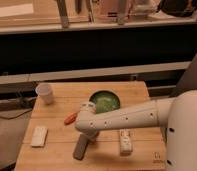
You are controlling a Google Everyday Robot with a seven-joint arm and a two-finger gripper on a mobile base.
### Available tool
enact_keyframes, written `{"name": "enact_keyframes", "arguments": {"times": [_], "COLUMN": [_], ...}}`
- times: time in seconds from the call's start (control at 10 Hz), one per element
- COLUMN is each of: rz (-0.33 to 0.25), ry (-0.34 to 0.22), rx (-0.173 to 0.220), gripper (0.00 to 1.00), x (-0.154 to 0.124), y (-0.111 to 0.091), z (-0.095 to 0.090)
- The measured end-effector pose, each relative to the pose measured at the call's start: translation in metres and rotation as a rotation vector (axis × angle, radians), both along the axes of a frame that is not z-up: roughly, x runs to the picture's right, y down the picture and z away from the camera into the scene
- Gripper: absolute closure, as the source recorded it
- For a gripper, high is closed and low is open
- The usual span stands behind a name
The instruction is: Push the eraser across the table
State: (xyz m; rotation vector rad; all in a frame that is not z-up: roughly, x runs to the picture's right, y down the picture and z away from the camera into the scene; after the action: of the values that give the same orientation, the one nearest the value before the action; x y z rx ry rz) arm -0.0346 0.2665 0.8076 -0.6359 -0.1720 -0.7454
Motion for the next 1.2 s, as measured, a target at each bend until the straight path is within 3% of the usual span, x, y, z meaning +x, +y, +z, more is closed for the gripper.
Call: {"name": "enact_keyframes", "arguments": {"times": [0.6, 0.9, 1.2], "rz": [-0.029, -0.081, -0.075], "ry": [-0.008, -0.039, -0.040], "rx": [-0.001, 0.005, 0.003], "gripper": [1.00, 1.00, 1.00], "x": [-0.015, -0.048, -0.048], "y": [-0.002, -0.004, -0.004], "z": [0.000, 0.003, 0.002]}}
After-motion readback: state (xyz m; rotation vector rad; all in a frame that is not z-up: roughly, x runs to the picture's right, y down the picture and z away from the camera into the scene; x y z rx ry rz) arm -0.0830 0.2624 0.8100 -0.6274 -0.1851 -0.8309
